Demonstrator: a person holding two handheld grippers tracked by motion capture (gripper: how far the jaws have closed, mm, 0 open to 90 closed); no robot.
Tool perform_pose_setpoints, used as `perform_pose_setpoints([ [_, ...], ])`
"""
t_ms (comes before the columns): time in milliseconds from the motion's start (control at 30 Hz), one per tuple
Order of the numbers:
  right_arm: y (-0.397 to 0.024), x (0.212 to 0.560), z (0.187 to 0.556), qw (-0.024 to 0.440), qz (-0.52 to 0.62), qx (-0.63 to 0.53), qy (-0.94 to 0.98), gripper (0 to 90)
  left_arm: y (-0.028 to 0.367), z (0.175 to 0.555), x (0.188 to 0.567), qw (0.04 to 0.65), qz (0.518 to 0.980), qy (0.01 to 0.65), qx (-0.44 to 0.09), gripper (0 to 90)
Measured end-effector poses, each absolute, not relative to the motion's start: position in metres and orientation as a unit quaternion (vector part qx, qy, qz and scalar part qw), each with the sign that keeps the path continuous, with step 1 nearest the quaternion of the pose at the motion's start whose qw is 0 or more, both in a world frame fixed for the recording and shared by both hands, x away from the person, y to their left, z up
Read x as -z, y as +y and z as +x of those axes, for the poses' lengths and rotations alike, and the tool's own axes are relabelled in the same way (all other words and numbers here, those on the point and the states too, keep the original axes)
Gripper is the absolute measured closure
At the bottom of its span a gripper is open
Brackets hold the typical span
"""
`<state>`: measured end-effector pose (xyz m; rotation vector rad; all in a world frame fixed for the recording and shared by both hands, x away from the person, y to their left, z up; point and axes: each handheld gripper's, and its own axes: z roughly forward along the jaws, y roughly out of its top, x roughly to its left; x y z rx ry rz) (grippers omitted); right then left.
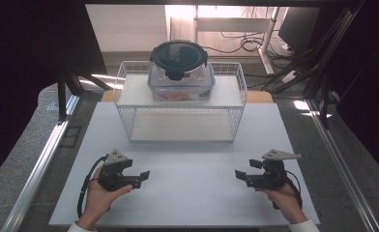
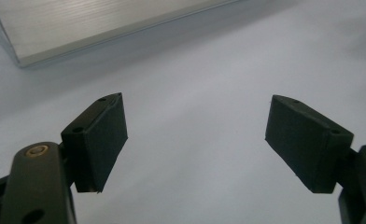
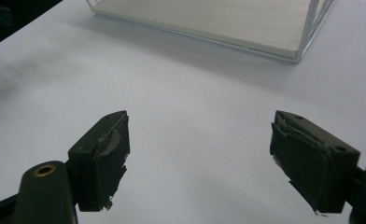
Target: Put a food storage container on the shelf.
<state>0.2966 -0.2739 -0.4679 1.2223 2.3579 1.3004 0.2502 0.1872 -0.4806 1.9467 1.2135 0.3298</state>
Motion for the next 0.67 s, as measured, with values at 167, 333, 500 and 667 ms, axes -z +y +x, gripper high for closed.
perform_pose_setpoints([
  [167,-0.2715,0.4682,0.2944,0.11,0.402,-0.435,0.798,19.4,0.1846,0.2506,0.4822,0.396,0.771,0.481,-0.13,19.5],
  [333,-0.2722,0.4699,0.295,0.11,0.406,-0.436,0.795,19.4,0.1872,0.2508,0.4819,0.399,0.768,0.483,-0.133,19.7],
  [500,-0.2733,0.4703,0.2947,0.118,0.407,-0.442,0.791,18.9,0.1891,0.2521,0.4843,0.4,0.765,0.488,-0.132,19.8],
  [667,-0.2748,0.4728,0.2948,0.119,0.409,-0.442,0.789,18.7,0.1887,0.2532,0.4867,0.396,0.765,0.489,-0.137,19.6],
])
